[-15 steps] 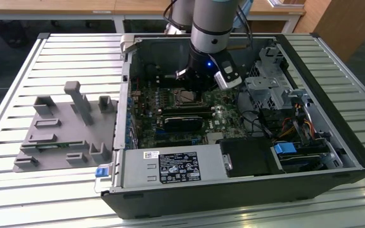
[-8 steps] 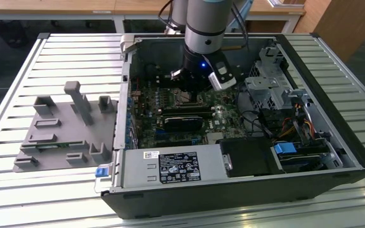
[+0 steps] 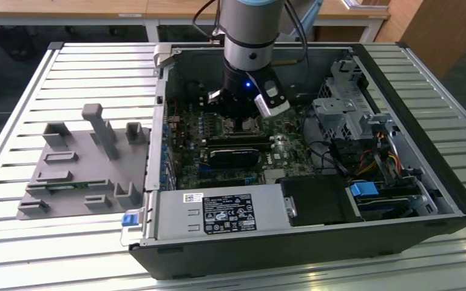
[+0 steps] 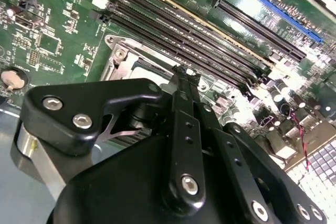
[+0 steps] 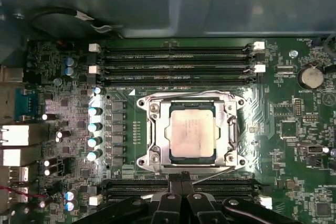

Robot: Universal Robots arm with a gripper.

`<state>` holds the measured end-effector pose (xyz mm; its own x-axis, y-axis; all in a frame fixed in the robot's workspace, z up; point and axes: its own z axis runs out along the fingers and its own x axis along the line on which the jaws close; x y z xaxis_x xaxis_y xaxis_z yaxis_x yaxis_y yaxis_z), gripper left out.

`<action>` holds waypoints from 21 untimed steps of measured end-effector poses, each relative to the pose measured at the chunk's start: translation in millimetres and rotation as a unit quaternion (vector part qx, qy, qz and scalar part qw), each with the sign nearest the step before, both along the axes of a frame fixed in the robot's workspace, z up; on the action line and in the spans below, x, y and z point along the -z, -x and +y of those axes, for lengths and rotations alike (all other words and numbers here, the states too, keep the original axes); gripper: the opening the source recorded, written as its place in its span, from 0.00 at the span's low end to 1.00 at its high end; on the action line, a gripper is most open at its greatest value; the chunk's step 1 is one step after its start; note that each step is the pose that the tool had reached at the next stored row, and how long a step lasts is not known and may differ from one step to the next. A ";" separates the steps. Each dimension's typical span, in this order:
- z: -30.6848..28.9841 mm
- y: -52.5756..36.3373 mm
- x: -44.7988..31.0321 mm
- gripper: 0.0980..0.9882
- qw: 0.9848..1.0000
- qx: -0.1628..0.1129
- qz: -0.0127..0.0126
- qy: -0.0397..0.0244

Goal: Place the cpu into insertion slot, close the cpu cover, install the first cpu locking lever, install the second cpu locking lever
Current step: 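Install the second cpu locking lever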

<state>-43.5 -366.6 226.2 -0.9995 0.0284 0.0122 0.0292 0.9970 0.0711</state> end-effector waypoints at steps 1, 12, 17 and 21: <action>-0.3 0.0 0.7 0.02 1.000 0.000 0.000 -0.001; -10.7 6.8 1.4 0.02 1.000 0.000 0.000 -0.020; -10.8 10.6 5.2 0.02 1.000 0.000 0.000 -0.021; -11.2 10.8 10.9 0.02 1.000 0.000 0.000 -0.023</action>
<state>-54.3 -377.8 215.3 -0.9995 0.0278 0.0136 0.0292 0.9926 0.1177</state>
